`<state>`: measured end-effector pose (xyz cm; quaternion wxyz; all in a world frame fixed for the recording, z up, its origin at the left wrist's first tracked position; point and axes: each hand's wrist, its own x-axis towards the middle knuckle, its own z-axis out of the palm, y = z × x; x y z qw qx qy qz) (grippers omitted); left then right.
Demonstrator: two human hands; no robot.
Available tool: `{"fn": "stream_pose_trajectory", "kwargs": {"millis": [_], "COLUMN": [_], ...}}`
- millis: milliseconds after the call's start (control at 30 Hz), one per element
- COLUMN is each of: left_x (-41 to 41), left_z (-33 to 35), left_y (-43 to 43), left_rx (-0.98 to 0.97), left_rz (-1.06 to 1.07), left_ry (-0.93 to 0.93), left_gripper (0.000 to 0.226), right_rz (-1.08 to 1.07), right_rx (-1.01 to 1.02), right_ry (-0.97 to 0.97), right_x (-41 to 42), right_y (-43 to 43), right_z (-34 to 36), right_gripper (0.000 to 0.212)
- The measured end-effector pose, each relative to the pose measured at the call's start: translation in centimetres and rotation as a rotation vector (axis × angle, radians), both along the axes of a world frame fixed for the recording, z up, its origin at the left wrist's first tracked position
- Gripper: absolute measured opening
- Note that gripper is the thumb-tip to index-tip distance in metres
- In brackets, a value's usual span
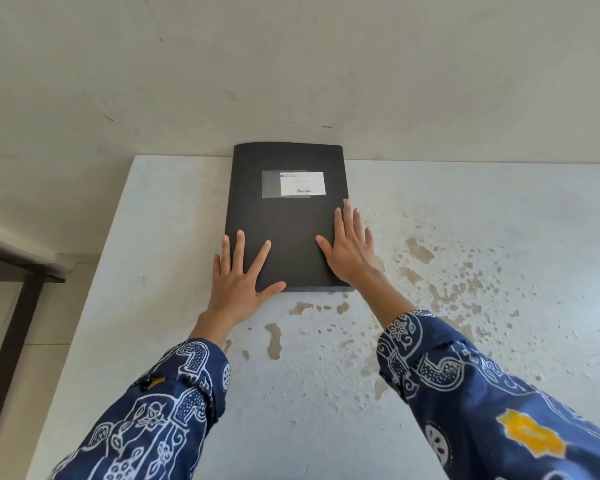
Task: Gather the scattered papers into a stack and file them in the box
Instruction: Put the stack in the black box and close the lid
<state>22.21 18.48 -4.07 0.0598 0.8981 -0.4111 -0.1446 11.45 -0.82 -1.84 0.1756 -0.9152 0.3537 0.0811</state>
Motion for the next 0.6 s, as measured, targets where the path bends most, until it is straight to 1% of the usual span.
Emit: {"fn": "stream_pose_trajectory", "kwargs": {"millis": [167, 367, 400, 500, 600], "left_x": [-0.1, -0.1, -0.2, -0.1, -0.3], "left_z": [-0.1, 0.7, 0.9, 2.1, 3.5], "left_y": [-0.1, -0.2, -0.2, -0.7, -1.1], "left_rx": [0.011, 0.056, 0.07, 0.095, 0.059], "left_rz": [-0.008, -0.011, -0.011, 0.003, 0.022], "left_ry": [-0.032, -0.009, 0.0, 0.055, 0.061], "left_gripper": [0.099, 0.104, 0.102, 0.088, 0.08], "right_rz": [0.013, 0.05, 0.06, 0.059, 0.05], "right_rx": [-0.066, 0.001, 0.025, 0.07, 0.081], "right_ry": [0.025, 0.039, 0.051, 0.035, -0.035], "right_x": [0.1, 0.2, 0.1, 0.0, -0.5], "right_y": [0.1, -0.8, -0.9, -1.7, -2.3], "right_z": [-0.8, 0.0, 0.2, 1.3, 3.3], "right_gripper": [0.071, 0.075, 0.077, 0.077, 0.063]}}
